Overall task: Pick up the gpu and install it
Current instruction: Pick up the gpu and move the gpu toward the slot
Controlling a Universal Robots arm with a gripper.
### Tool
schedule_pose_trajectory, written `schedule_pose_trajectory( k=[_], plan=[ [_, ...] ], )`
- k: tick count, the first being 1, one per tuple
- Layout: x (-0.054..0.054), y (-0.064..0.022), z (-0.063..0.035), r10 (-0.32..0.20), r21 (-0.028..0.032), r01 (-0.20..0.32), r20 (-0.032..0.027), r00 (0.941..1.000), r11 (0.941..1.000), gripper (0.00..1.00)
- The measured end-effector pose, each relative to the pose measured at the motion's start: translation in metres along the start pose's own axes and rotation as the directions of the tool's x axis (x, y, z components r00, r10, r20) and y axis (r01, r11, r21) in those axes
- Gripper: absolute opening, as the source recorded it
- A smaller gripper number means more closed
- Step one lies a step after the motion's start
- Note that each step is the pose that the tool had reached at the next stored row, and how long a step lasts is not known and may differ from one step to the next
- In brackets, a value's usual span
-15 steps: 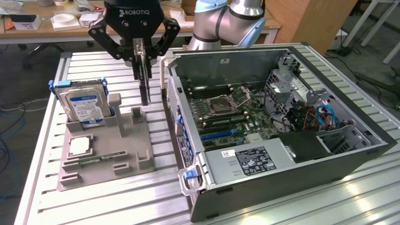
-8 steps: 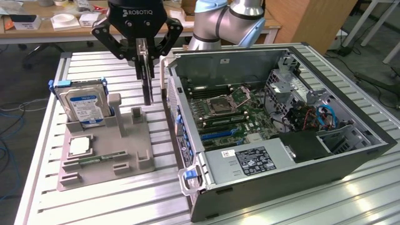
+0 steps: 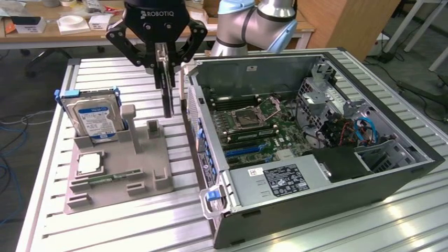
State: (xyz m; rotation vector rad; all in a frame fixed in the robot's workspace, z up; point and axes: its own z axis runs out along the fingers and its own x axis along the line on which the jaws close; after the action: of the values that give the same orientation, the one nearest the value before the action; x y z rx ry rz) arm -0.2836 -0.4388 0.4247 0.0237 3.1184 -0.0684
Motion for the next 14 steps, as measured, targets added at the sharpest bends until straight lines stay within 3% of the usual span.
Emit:
schedule_pose_trajectory(
  k=[14],
  plan=[
    [-0.0042, 0.0, -0.0022, 0.0, 0.0001, 0.0, -0.0001, 1.0, 1.0, 0.27]
  ],
)
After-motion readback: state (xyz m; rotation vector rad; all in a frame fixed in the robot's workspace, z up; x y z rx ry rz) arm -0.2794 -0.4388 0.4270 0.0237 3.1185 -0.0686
